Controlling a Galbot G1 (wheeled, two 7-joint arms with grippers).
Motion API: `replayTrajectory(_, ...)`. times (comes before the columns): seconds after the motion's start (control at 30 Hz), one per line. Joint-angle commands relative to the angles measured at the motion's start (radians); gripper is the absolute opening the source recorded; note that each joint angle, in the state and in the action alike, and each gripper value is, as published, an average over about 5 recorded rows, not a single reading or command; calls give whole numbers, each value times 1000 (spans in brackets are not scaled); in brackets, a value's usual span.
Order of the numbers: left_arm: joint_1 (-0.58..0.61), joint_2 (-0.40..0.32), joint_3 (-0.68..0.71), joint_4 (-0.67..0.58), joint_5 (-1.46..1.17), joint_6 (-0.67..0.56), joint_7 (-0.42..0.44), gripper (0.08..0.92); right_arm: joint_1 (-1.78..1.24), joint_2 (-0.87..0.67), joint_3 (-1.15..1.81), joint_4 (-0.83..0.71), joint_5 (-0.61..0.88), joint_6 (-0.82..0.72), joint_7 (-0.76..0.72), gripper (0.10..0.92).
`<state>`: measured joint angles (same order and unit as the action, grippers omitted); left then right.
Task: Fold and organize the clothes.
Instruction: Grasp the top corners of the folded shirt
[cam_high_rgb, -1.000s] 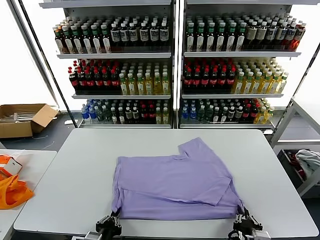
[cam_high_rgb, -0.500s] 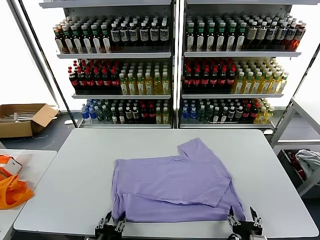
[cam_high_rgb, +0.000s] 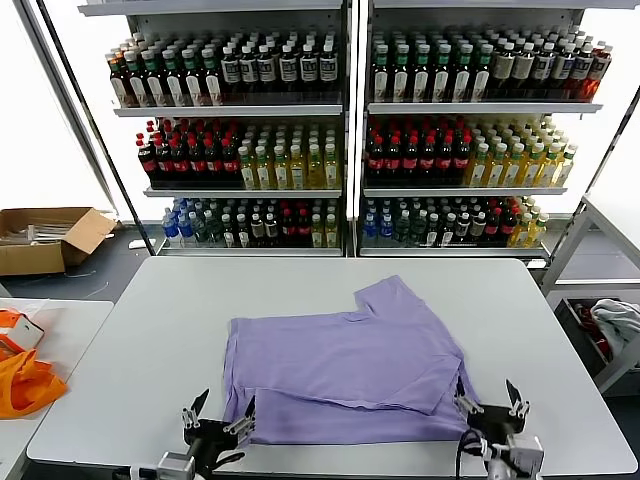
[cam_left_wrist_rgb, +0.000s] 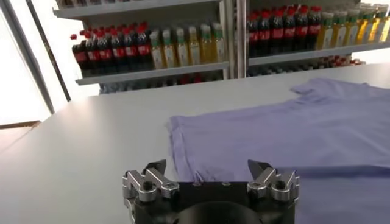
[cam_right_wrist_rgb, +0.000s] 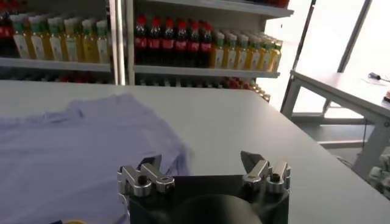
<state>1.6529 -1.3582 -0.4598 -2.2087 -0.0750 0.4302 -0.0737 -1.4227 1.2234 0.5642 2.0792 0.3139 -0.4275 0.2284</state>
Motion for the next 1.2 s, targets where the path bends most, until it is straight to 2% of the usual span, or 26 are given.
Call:
replayTrajectory(0.03, -325, 115, -55, 167, -103, 48, 110, 823, 322, -91, 6, -210, 31, -39, -240, 823)
replayTrajectory(0.2, -454, 149, -5, 299, -155, 88, 137, 822, 539, -147, -108, -387, -37, -76, -457, 823)
replayTrajectory(0.43, -586, 159, 25, 415, -222, 127, 126, 823, 736, -157, -280, -623, -33, -110, -612, 823)
replayTrajectory(0.67, -652, 171, 48, 486, -240, 146, 110, 823, 841, -87, -334, -740, 27, -125, -474, 823)
replayTrajectory(1.2, -679, 167, 105, 566, -226, 147, 108, 822, 891, 24, -315, -898, 27, -114, -396, 823)
